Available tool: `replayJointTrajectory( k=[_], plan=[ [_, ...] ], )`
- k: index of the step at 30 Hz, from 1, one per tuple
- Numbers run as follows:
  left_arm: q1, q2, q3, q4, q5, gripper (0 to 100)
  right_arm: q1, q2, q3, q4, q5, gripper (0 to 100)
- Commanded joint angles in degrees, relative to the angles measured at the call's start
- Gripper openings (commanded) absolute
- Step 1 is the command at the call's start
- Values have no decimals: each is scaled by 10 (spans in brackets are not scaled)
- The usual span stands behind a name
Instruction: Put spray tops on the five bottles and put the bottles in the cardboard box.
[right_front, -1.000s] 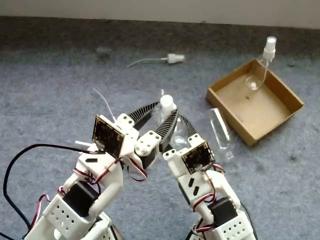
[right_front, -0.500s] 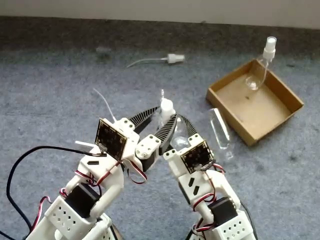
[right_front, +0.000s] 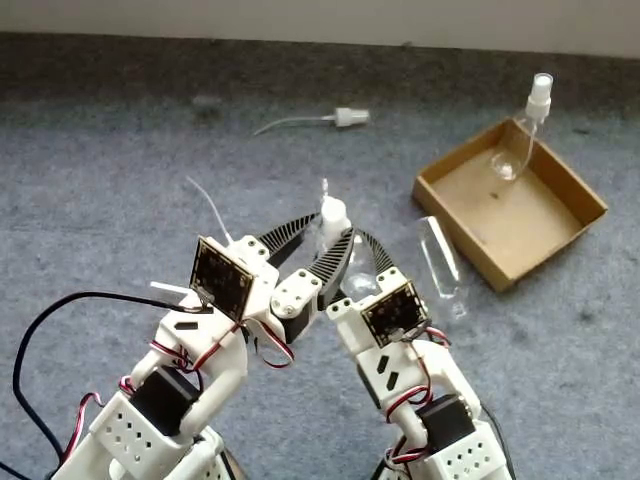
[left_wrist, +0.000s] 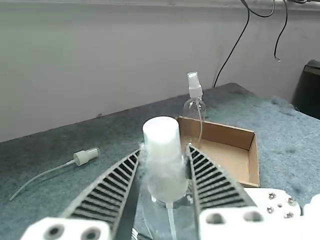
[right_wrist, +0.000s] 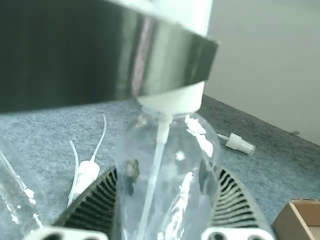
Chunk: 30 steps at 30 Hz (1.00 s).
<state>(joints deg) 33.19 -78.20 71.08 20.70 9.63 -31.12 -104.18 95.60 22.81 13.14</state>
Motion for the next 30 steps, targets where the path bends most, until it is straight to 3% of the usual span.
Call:
replayJointTrajectory(
  k=[1,5,30],
  plan=[
    [-13,3,-2,3,-6,64,5,-11,87,-1,5,101],
    [-13,3,-2,3,-6,127,5,-10,87,0,5,101],
    [-14,1,-92,3,-6,133,5,-10,87,23,5,101]
  ],
)
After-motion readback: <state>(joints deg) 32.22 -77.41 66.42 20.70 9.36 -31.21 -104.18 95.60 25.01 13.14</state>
